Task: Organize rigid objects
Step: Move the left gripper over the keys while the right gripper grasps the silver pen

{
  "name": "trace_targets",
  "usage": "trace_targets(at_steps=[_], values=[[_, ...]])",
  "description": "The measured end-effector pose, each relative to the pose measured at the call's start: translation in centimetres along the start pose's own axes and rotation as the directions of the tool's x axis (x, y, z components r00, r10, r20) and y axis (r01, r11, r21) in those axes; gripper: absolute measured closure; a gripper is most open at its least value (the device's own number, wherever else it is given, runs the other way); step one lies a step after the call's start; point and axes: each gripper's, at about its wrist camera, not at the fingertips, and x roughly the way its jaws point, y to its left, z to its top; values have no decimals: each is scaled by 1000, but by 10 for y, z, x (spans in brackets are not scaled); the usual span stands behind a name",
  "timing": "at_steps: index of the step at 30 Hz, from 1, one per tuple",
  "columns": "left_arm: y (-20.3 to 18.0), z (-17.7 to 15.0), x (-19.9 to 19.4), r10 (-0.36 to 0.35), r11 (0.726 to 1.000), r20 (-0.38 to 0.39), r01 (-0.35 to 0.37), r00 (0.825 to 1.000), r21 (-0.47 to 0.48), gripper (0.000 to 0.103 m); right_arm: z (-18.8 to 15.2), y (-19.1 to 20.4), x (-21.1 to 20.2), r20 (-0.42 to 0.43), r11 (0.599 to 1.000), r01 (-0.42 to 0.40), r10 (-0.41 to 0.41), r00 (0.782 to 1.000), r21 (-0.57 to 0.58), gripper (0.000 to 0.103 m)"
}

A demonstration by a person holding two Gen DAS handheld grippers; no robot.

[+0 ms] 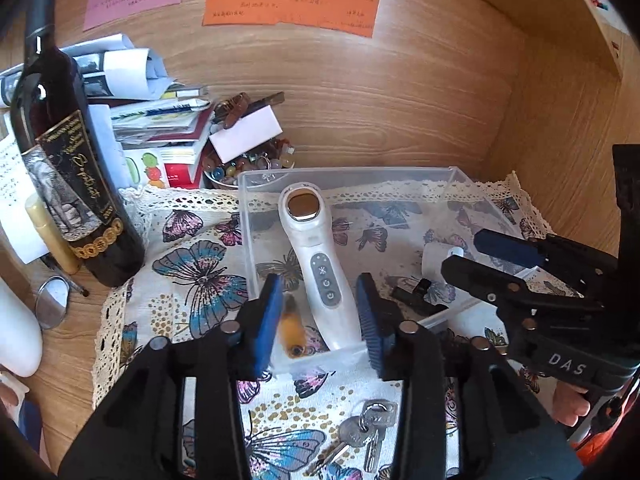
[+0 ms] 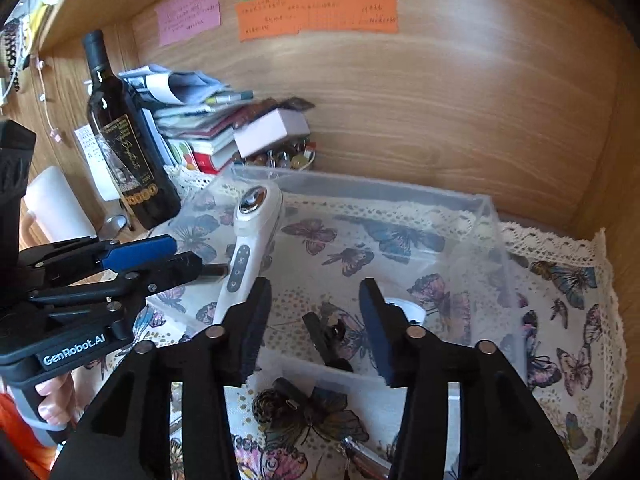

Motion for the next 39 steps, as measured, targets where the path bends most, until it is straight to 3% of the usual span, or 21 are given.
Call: trace_targets(at_steps=[4, 10, 16, 20, 33, 37, 39], values=[[2, -5, -22, 20, 1000, 47, -20, 999, 2, 39, -6, -4, -16, 20, 1000, 12, -12, 1000, 12, 50], [10, -21, -40, 47, 999, 38, -47, 998, -7, 20, -22, -14, -35, 28, 998, 60, -61, 998, 24, 47], [17, -46, -37, 48, 998, -52, -49, 998, -33, 19, -46, -26, -44, -10, 994, 96, -96, 995, 47, 45], [12, -63, -31, 57, 998, -94, -60, 994, -28, 19, -65, -31, -45, -44, 992, 116, -113, 993, 52, 35], [-27, -88, 6, 11, 998, -219, 4, 976, 67, 19, -100, -43, -31, -143, 993, 107, -99, 985, 56, 34], [-31, -89, 17, 12, 997, -241, 7, 970, 79, 34, -98, -43, -25, -150, 994, 98, -91, 984, 42, 34], [-33, -89, 20, 20, 996, -232, 2, 972, 92, 35, -96, -40, -21, -160, 995, 100, -96, 982, 16, 35]])
